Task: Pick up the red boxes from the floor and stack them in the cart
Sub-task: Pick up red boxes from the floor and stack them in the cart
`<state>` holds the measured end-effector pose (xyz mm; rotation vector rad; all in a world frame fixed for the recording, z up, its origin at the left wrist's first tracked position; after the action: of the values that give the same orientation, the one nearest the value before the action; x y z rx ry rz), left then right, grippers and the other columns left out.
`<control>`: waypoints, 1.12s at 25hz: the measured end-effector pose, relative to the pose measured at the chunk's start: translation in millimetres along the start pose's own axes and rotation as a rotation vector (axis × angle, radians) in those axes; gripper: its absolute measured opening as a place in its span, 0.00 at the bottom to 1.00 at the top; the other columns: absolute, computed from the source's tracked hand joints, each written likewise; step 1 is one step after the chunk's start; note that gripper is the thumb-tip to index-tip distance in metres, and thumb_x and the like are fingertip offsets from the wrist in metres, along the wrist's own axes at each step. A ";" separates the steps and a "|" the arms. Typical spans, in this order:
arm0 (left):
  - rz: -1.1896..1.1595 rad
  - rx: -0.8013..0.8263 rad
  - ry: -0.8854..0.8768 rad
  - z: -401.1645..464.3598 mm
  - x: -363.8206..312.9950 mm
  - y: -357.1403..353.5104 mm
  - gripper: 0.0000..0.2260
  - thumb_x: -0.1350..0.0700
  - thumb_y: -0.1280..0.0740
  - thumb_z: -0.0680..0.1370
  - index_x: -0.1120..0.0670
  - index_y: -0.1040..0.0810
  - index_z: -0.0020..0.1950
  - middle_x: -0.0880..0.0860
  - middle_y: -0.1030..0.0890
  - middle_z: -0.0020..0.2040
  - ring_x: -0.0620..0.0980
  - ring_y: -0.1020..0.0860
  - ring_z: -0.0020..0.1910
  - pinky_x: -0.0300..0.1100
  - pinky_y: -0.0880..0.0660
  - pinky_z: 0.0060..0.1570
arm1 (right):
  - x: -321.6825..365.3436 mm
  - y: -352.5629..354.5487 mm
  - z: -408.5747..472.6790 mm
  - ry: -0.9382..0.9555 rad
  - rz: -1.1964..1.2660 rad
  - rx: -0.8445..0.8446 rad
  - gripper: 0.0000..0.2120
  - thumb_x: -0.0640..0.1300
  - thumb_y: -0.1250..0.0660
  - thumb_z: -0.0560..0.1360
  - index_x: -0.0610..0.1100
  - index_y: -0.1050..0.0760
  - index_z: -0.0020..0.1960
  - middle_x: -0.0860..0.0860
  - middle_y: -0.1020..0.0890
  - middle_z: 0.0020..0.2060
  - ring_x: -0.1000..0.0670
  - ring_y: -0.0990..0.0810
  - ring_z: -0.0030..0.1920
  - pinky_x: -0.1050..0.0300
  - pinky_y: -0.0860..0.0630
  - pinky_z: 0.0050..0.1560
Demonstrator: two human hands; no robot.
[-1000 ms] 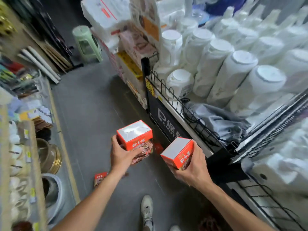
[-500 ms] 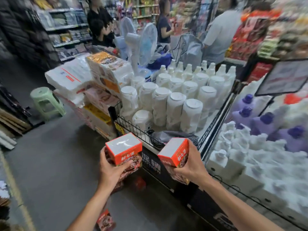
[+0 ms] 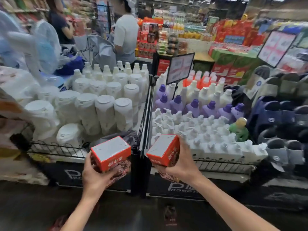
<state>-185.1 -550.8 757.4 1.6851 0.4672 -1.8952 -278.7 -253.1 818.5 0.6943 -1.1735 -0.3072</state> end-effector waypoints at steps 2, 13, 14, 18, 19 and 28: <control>-0.020 0.105 0.011 -4.9 -7.4 -36.2 0.43 0.48 0.15 0.53 0.37 0.30 0.64 0.50 0.19 0.60 0.49 0.19 0.57 0.46 0.23 0.58 | -12.4 32.3 -22.2 -0.049 -0.025 -0.071 0.56 0.68 0.18 0.57 0.61 0.46 0.76 0.65 0.33 0.65 0.60 0.32 0.67 0.50 0.27 0.69; -0.004 0.536 -0.089 -65.8 -80.3 -219.3 0.42 0.54 0.13 0.55 0.43 0.29 0.64 0.53 0.21 0.62 0.37 0.20 0.53 0.30 0.24 0.54 | -89.7 193.6 -121.5 -0.302 -0.108 -0.372 0.64 0.71 0.20 0.56 0.58 0.53 0.80 0.55 0.36 0.72 0.53 0.37 0.73 0.44 0.35 0.75; 0.021 0.560 -0.079 -80.1 -89.9 -238.9 0.40 0.54 0.14 0.56 0.39 0.30 0.62 0.53 0.22 0.60 0.39 0.19 0.51 0.25 0.25 0.49 | -100.3 210.1 -131.9 -0.313 -0.112 -0.388 0.64 0.70 0.19 0.56 0.58 0.54 0.80 0.55 0.36 0.72 0.53 0.37 0.73 0.44 0.35 0.75; 0.044 0.631 -0.100 -138.4 -117.3 -318.7 0.39 0.62 0.17 0.61 0.34 0.36 0.56 0.52 0.24 0.57 0.52 0.23 0.53 0.20 0.28 0.45 | -145.7 277.5 -179.7 -0.364 -0.136 -0.456 0.64 0.67 0.18 0.57 0.58 0.55 0.80 0.56 0.37 0.72 0.51 0.37 0.73 0.43 0.33 0.74; 0.028 0.651 -0.114 -153.0 -124.7 -337.0 0.40 0.64 0.18 0.62 0.34 0.36 0.57 0.52 0.24 0.56 0.52 0.23 0.54 0.20 0.28 0.44 | -155.8 292.5 -191.0 -0.375 -0.142 -0.467 0.64 0.67 0.19 0.57 0.58 0.55 0.80 0.55 0.37 0.73 0.51 0.37 0.73 0.44 0.33 0.74; 0.001 0.858 -0.124 -280.1 -158.4 -502.7 0.42 0.68 0.20 0.64 0.42 0.36 0.69 0.52 0.25 0.62 0.50 0.25 0.57 0.19 0.29 0.43 | -253.0 408.7 -307.1 -0.501 -0.159 -0.637 0.64 0.63 0.18 0.58 0.52 0.54 0.80 0.53 0.36 0.72 0.52 0.36 0.72 0.51 0.35 0.74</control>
<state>-261.7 37.9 819.0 2.0168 -0.4783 -2.3551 -144.8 301.3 829.3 0.1427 -1.3879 -0.9817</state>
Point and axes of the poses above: each hand's wrist, its own z-axis towards the middle knuckle, its own y-axis out of the back of the hand, x = y × z, the point moved 1 cm from there along z, towards the middle knuckle
